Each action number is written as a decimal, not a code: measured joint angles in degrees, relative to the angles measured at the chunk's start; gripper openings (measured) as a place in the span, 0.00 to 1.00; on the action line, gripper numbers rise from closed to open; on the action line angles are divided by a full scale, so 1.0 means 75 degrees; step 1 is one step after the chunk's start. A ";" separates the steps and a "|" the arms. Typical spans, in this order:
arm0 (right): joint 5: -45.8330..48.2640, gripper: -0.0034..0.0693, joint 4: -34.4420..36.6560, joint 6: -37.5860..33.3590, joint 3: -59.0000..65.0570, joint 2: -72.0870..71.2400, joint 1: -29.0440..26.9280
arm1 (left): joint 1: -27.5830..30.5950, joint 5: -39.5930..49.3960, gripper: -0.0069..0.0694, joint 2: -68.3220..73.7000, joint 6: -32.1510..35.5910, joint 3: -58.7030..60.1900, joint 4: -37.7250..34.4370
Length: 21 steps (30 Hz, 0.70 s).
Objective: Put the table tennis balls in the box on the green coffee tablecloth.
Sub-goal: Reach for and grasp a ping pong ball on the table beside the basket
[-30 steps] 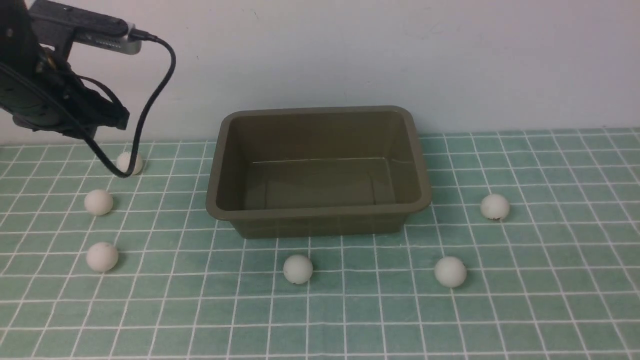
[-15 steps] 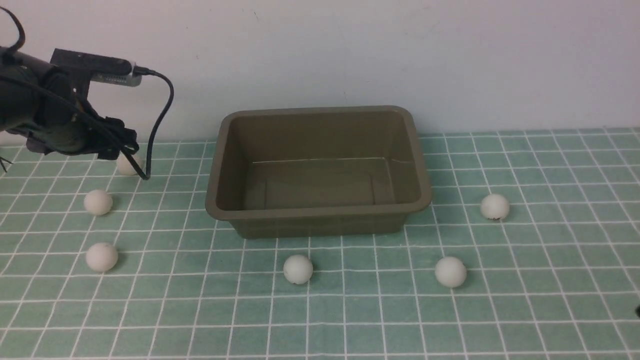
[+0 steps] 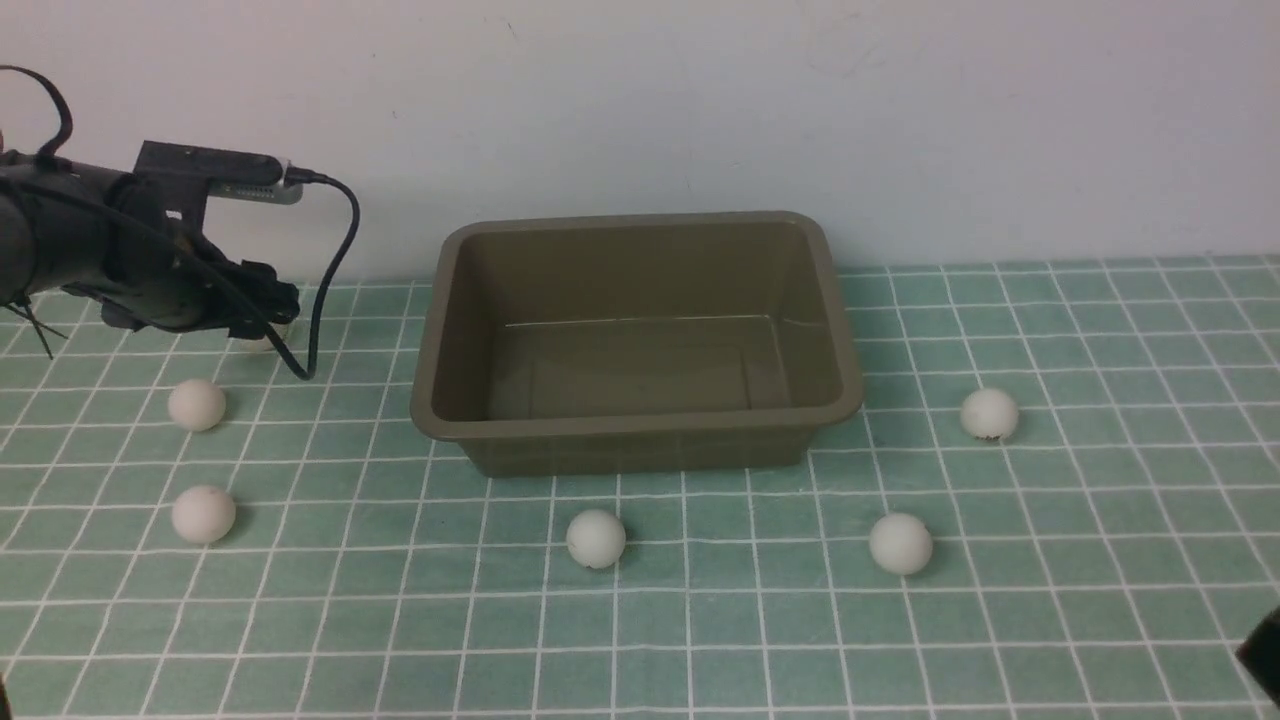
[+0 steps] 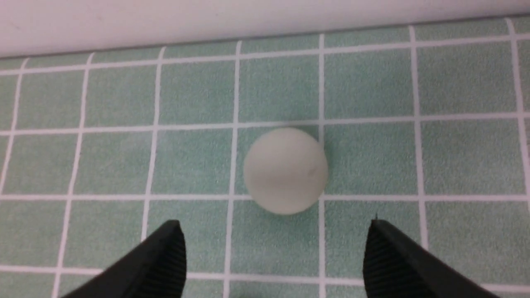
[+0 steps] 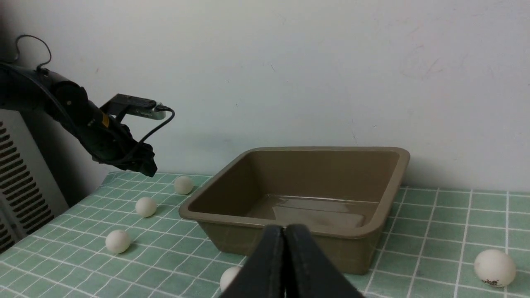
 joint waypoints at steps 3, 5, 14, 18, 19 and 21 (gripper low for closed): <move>0.0037 0.02 0.0000 0.0074 0.0000 0.0000 0.0000 | 0.0000 0.0035 0.76 0.0191 0.0165 -0.0232 -0.0178; 0.0062 0.02 0.0000 0.0111 0.0000 0.0000 0.0000 | 0.0000 0.0119 0.76 0.0391 0.0299 -0.0510 -0.0292; 0.0088 0.02 0.0000 0.0135 0.0000 0.0000 0.0000 | 0.0000 0.0637 0.76 0.1092 0.0536 -0.1534 -0.0412; 0.0088 0.02 0.0000 0.0135 0.0000 0.0000 0.0000 | 0.0000 0.0717 0.76 0.1241 0.0560 -0.1736 -0.0450; 0.0088 0.02 0.0000 0.0135 0.0000 0.0000 0.0000 | 0.0000 0.0744 0.76 0.1284 0.0583 -0.1774 -0.0480; 0.0088 0.02 0.0000 0.0135 0.0000 0.0000 0.0000 | 0.0000 0.0843 0.76 0.1436 0.0709 -0.1895 -0.0598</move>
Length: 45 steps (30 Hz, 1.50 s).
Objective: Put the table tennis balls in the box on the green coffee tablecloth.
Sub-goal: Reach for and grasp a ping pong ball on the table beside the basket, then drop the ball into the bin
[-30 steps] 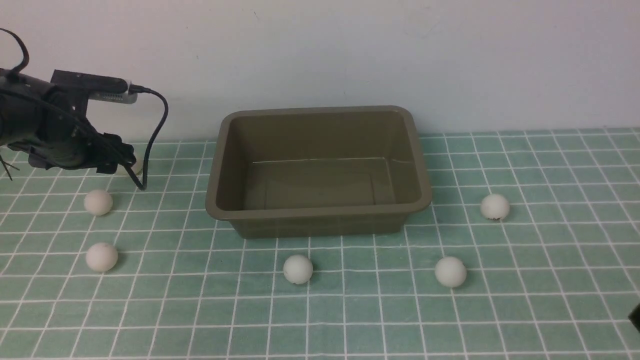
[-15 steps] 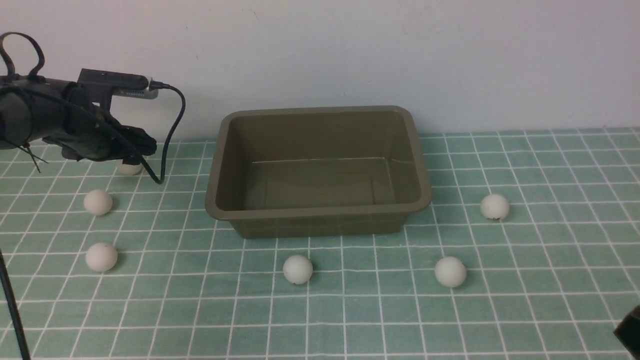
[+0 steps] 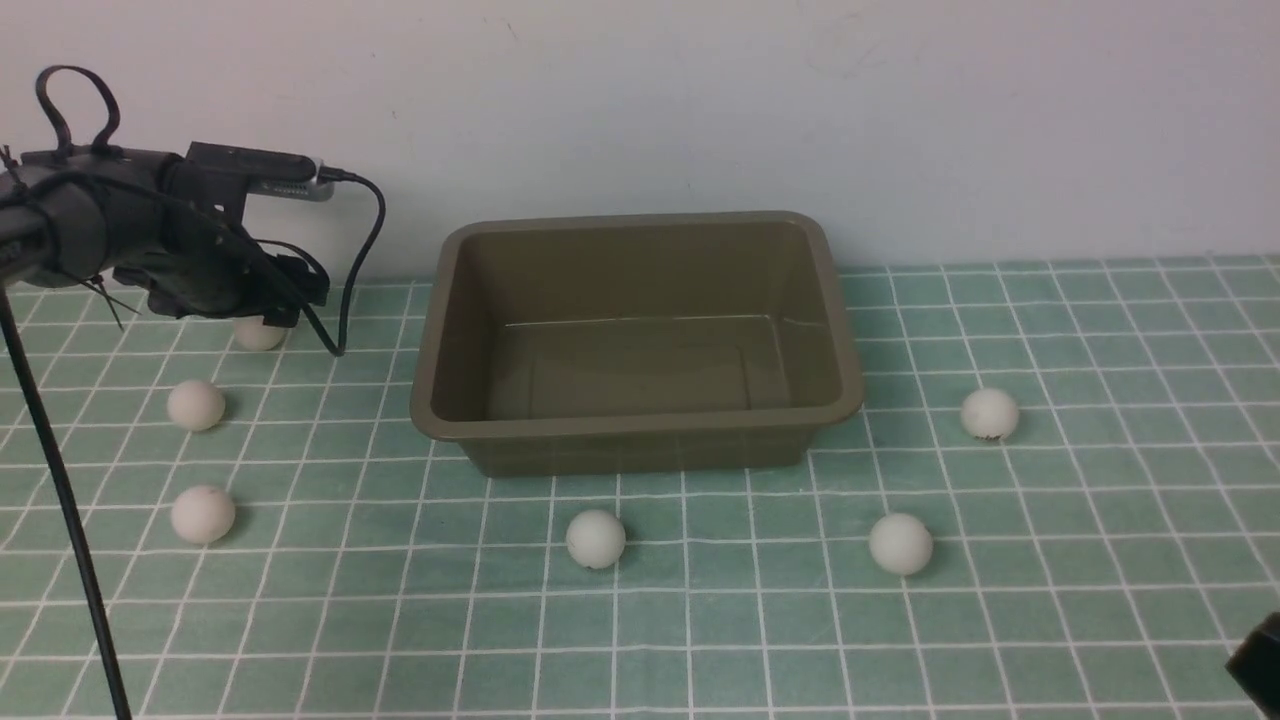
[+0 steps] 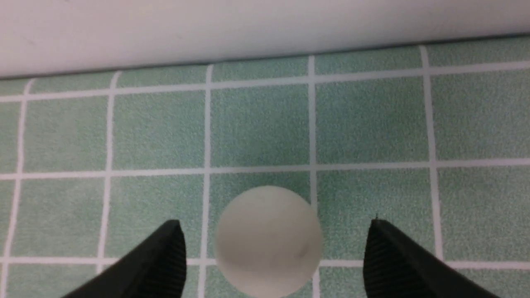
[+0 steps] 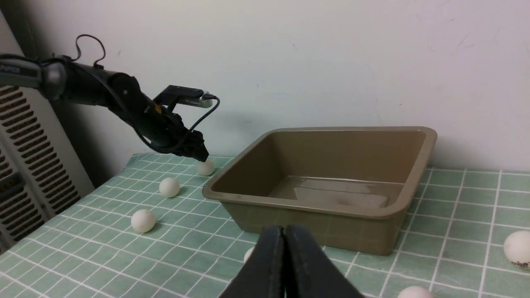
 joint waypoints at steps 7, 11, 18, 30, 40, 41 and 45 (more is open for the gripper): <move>0.0000 0.02 0.0000 0.0006 0.0000 0.0000 0.0000 | 0.0000 0.0076 0.76 0.0410 0.0157 -0.0327 -0.0191; 0.0003 0.02 0.0000 0.0006 0.0000 0.0000 0.0000 | 0.0000 0.0167 0.76 0.0601 0.0289 -0.0549 -0.0200; 0.0003 0.02 0.0058 0.0006 0.0000 0.0000 0.0000 | 0.0000 0.0177 0.67 0.0732 0.0314 -0.0647 -0.0209; -0.0005 0.02 0.0009 0.0006 0.0000 0.0000 0.0000 | 0.0000 0.1803 0.55 0.0627 0.0323 -0.1353 -0.0072; -0.0250 0.02 -0.0234 -0.0002 0.0000 0.0000 0.0000 | -0.0115 0.4670 0.55 -0.0558 0.0323 -0.1407 -0.0217; -0.0270 0.02 -0.0241 -0.0002 0.0000 0.0000 0.0000 | -0.0168 0.4847 0.55 -0.0695 0.0331 -0.1407 -0.0347; -0.0331 0.02 -0.0315 -0.0002 0.0000 0.0000 0.0000 | -0.0796 0.4974 0.55 -0.1342 0.0802 -0.1426 -0.1250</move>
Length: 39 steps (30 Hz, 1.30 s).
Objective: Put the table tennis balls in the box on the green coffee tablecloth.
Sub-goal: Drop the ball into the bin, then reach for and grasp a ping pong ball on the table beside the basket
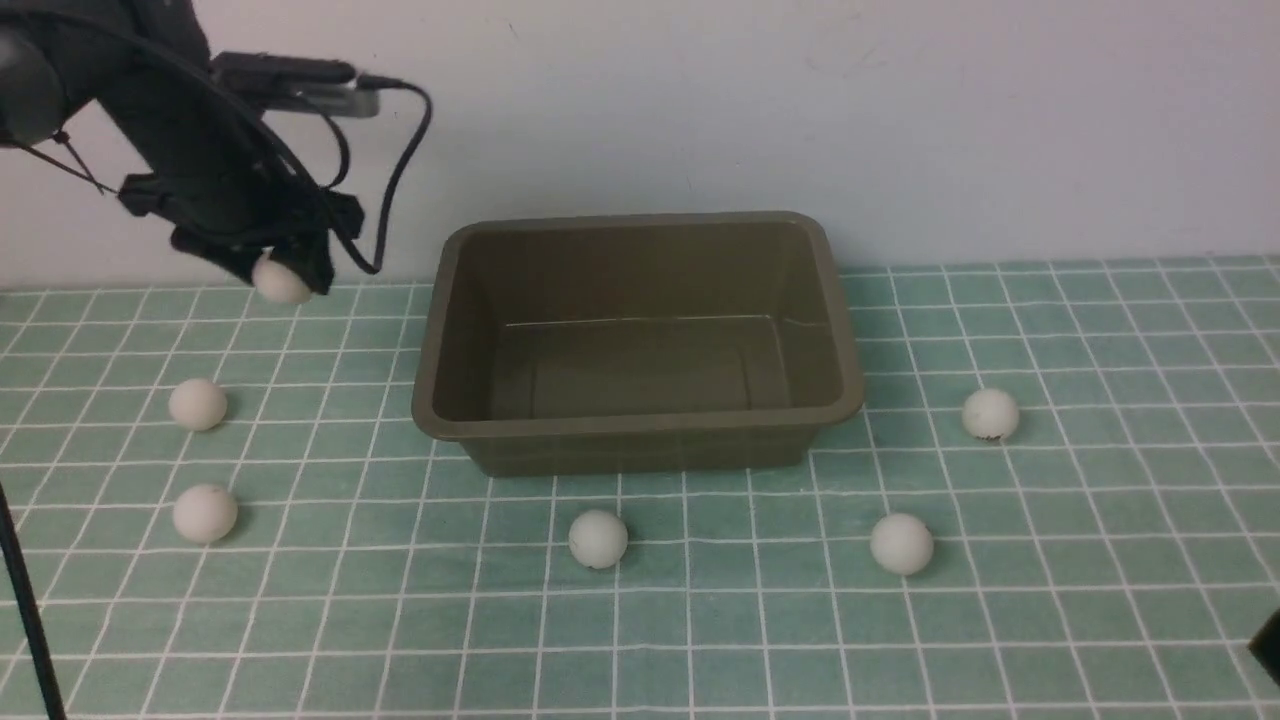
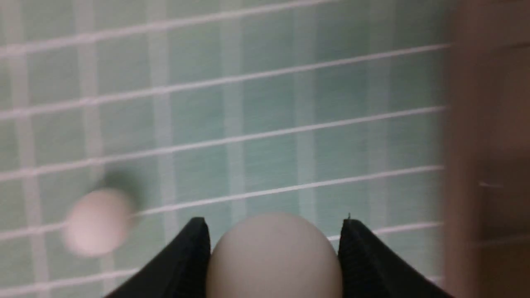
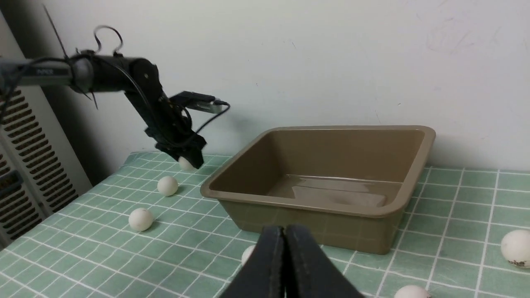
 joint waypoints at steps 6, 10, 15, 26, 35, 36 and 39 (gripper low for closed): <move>-0.0017 0.02 -0.0244 -0.0015 0.0000 0.0000 0.0000 | -0.1378 -0.0566 0.55 -0.0148 0.0550 -0.0023 -0.0851; -0.0017 0.02 -0.0282 -0.0017 0.0000 0.0000 0.0000 | -0.2294 -0.1249 0.55 0.0250 0.0719 -0.0023 -0.0792; -0.0017 0.02 -0.0282 -0.0017 0.0000 0.0000 0.0000 | -0.2914 -0.1752 0.55 0.0774 0.1150 -0.0023 -0.0726; 0.0139 0.02 -0.0282 -0.0017 0.0000 0.0000 0.0000 | -0.2924 -0.1279 0.80 0.0817 0.0666 -0.0426 0.0333; 0.0167 0.02 -0.0287 -0.0017 0.0000 0.0000 0.0000 | -0.0784 0.0185 0.80 -0.0214 0.0148 -0.0541 0.0501; 0.0167 0.02 -0.0297 -0.0017 0.0000 0.0000 0.0000 | -0.0427 0.0279 0.80 -0.0249 0.0148 -0.0541 0.0336; 0.0167 0.02 -0.0310 -0.0024 0.0000 0.0000 0.0000 | 0.0302 0.0329 0.80 -0.0310 0.0148 -0.0525 -0.0101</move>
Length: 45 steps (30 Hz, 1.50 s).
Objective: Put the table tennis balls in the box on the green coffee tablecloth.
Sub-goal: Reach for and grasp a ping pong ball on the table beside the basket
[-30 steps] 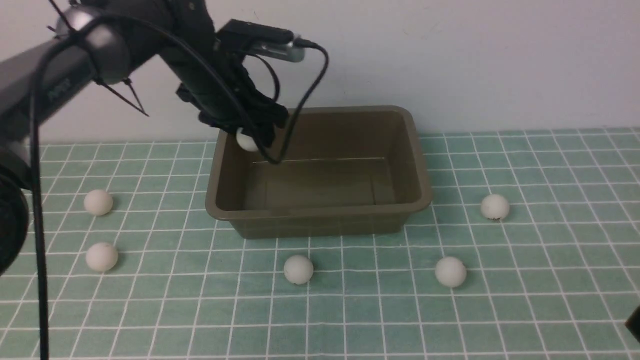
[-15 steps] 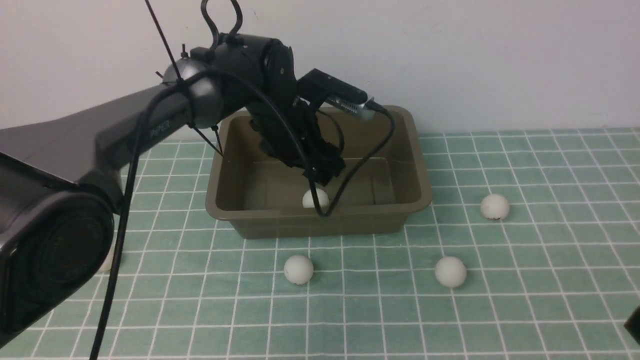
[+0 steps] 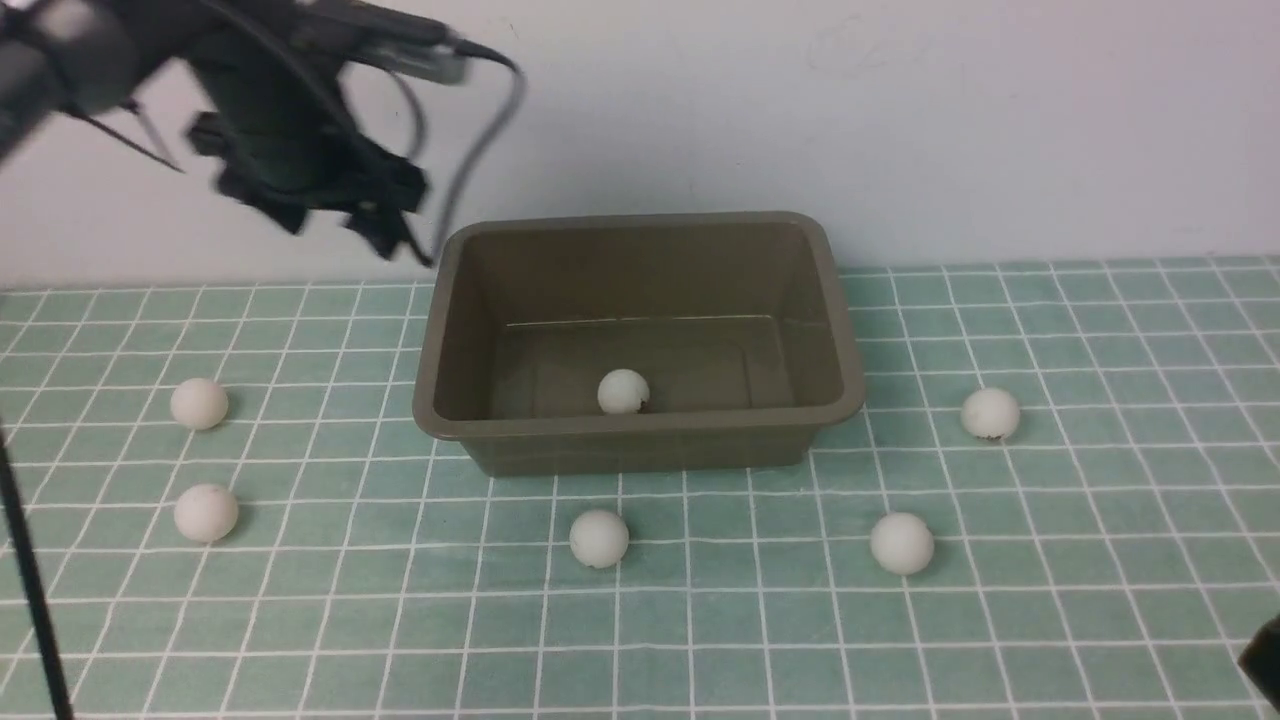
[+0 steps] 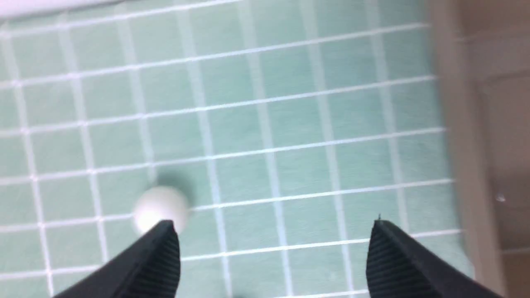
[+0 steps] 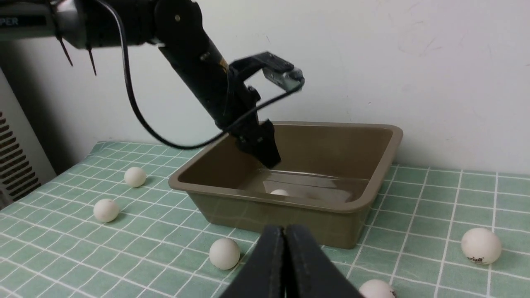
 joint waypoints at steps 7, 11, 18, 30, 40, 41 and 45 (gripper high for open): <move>0.0000 0.02 0.0000 -0.0143 0.0000 0.0000 0.0000 | 0.1052 -0.0481 0.80 -0.0038 0.0298 0.1028 -0.0556; 0.0000 0.02 0.0000 -0.0151 0.0000 0.0000 0.0000 | 0.1070 -0.1579 0.80 -0.0038 0.0396 0.2152 -0.0514; 0.0015 0.02 0.0265 -0.0169 0.0000 0.0000 0.0000 | 0.1086 -0.2647 0.80 -0.0038 0.0384 0.2798 -0.0104; 0.0136 0.02 0.0458 -0.0169 0.0000 0.0000 0.0000 | 0.1103 -0.3039 0.80 0.0676 0.0050 0.2833 0.0433; 0.0152 0.02 0.0593 -0.0169 0.0000 0.0000 0.0000 | 0.1103 -0.3354 0.80 0.1128 0.0050 0.2833 0.0458; 0.0158 0.02 0.0600 -0.0169 0.0000 0.0000 0.0000 | 0.1103 -0.3392 0.79 0.1143 0.0026 0.2833 0.0467; 0.0158 0.02 0.0600 -0.0169 0.0000 0.0000 0.0000 | 0.1103 -0.3508 0.67 0.1152 -0.0014 0.2833 0.0551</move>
